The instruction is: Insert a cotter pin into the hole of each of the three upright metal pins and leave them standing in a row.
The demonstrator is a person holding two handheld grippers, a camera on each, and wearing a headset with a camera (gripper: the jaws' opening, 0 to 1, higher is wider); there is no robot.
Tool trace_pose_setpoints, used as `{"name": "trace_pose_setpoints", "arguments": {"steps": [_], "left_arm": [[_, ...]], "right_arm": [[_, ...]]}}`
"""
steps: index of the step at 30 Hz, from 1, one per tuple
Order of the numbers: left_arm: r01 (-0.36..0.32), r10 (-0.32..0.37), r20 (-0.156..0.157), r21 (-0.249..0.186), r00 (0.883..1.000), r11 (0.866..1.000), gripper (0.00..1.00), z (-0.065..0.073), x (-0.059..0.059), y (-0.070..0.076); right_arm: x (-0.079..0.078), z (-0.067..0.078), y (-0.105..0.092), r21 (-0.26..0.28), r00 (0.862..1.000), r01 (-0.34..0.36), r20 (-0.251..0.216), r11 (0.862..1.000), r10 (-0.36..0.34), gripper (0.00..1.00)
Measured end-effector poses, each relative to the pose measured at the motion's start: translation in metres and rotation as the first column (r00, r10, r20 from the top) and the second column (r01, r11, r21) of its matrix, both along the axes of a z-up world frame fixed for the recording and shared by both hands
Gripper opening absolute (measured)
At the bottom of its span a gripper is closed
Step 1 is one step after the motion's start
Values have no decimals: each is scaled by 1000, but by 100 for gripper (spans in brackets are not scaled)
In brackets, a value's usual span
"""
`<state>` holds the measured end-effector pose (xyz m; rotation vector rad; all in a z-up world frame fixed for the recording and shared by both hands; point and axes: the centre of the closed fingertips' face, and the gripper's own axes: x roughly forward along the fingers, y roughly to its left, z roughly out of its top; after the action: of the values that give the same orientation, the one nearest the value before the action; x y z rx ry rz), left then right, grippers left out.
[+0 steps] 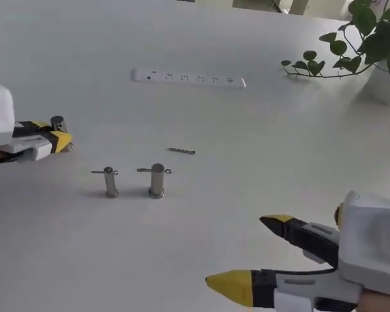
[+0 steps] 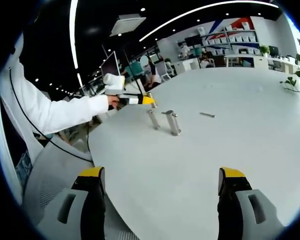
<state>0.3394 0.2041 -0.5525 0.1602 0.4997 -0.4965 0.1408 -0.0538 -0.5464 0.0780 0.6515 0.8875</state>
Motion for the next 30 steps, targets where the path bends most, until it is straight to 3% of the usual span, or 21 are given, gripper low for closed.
{"name": "trace_pose_setpoints", "arguments": {"steps": [3, 6, 8, 12, 13, 15, 17, 22, 30], "left_arm": [[-30, 30, -15, -17, 999, 999, 10, 9, -14, 1], [-33, 33, -8, 17, 999, 999, 10, 13, -31, -1], [-58, 58, -23, 12, 998, 998, 10, 14, -42, -2], [-63, 64, -18, 15, 998, 998, 10, 19, -65, -8], [-64, 65, -17, 11, 998, 998, 10, 21, -70, -9], [-88, 87, -27, -43, 996, 995, 10, 24, -80, -14], [-100, 98, -37, -59, 995, 993, 10, 26, -89, -17], [-133, 128, -55, -87, 990, 987, 10, 28, -105, -26], [-177, 171, -74, -78, 982, 981, 10, 23, -117, -43]], "right_arm": [[0, 0, 1, -5, 1000, -3, 13, 1000, 3, 92], [0, 1, 2, -6, 1000, -5, 26, 1000, 5, 93], [0, 2, 2, 1, 1000, -4, 30, 1000, 4, 94], [-2, 3, 3, 10, 999, -11, 36, 1000, 10, 94], [-2, 3, 3, 11, 999, -11, 37, 1000, 11, 94], [-3, 1, 3, 14, 999, -10, 38, 1000, 9, 95], [-6, 0, 5, 17, 999, -15, 36, 1000, 14, 95], [-11, 0, 7, 9, 998, -37, 47, 999, 37, 97], [-13, -2, 8, -16, 995, -69, 66, 998, 70, 98]]}}
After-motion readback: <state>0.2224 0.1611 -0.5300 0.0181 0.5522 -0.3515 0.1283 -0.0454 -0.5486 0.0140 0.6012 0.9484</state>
